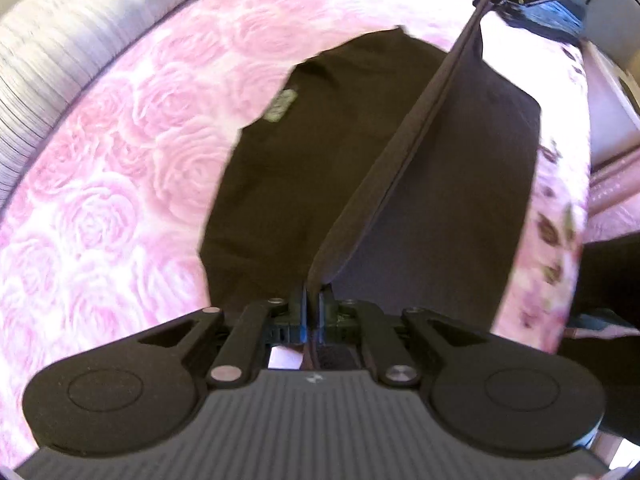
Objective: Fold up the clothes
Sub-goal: 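Lift the hem with both grippers and fold it toward the collar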
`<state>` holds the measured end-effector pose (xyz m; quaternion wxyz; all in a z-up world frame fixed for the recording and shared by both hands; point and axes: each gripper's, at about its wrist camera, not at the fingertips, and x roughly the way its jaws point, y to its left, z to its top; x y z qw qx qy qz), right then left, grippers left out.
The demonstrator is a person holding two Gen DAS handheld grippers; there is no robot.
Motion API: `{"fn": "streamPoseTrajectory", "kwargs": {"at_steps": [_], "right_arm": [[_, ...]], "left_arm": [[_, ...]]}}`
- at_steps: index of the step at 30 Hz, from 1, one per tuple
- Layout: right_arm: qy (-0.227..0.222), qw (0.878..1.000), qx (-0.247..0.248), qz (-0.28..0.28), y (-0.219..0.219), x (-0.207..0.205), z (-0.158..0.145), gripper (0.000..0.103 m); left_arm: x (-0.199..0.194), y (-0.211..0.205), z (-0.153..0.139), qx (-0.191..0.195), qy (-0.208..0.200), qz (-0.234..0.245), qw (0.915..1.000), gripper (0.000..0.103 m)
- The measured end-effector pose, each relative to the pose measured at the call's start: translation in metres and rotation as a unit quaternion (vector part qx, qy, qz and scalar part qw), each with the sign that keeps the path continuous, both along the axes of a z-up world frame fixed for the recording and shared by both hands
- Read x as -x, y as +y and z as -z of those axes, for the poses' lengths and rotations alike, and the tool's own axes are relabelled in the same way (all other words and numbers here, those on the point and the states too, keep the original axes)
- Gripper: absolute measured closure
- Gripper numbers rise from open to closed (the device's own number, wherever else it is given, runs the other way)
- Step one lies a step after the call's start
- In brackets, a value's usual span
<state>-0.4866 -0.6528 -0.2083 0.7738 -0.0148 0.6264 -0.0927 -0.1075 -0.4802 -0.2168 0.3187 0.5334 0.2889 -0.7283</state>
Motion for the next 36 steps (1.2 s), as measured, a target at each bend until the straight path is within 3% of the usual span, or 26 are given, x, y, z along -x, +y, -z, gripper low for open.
{"fn": "streamPoseTrajectory", "kwargs": {"at_steps": [5,11,19,22,24,25,26,28,31,32,36], "right_arm": [[0.021,0.998,-0.041,0.037,-0.073,-0.035,0.042,0.101],[0.013,0.995,-0.075,0.057,-0.127,-0.054,0.07,0.101],[-0.009,0.992,-0.101,0.074,-0.16,-0.067,0.109,0.101],[-0.016,0.991,-0.102,0.08,-0.168,-0.069,0.124,0.101],[-0.027,0.989,-0.106,0.095,-0.173,-0.066,0.131,0.099],[-0.035,0.988,-0.105,0.109,-0.175,-0.062,0.133,0.09],[-0.044,0.986,-0.092,0.13,-0.178,-0.058,0.132,0.069],[-0.073,0.977,-0.048,0.194,-0.181,-0.042,0.123,0.052],[-0.131,0.943,-0.034,0.303,-0.181,-0.008,0.101,0.052],[-0.144,0.937,-0.035,0.316,-0.173,0.001,0.094,0.052],[-0.176,0.928,-0.058,0.323,-0.122,0.024,0.076,0.051]], "left_arm": [[-0.027,-0.068,0.05,-0.03,0.011,-0.008,0.9995,0.1],[-0.036,-0.104,0.078,-0.045,0.01,-0.036,0.9983,0.1],[-0.046,-0.138,0.12,-0.075,-0.002,-0.07,0.9948,0.098],[-0.055,-0.143,0.132,-0.082,-0.001,-0.104,0.9912,0.091],[-0.067,-0.144,0.131,-0.076,0.003,-0.142,0.987,0.084],[-0.076,-0.144,0.128,-0.066,0.001,-0.166,0.9839,0.079],[-0.084,-0.143,0.125,-0.056,-0.004,-0.19,0.9801,0.08],[-0.102,-0.138,0.115,-0.036,-0.022,-0.236,0.9709,0.082],[-0.124,-0.119,0.098,-0.02,-0.028,-0.293,0.9554,0.081],[-0.124,-0.107,0.093,-0.022,-0.014,-0.306,0.9516,0.079],[-0.12,-0.063,0.076,-0.029,0.038,-0.353,0.9343,0.074]]}}
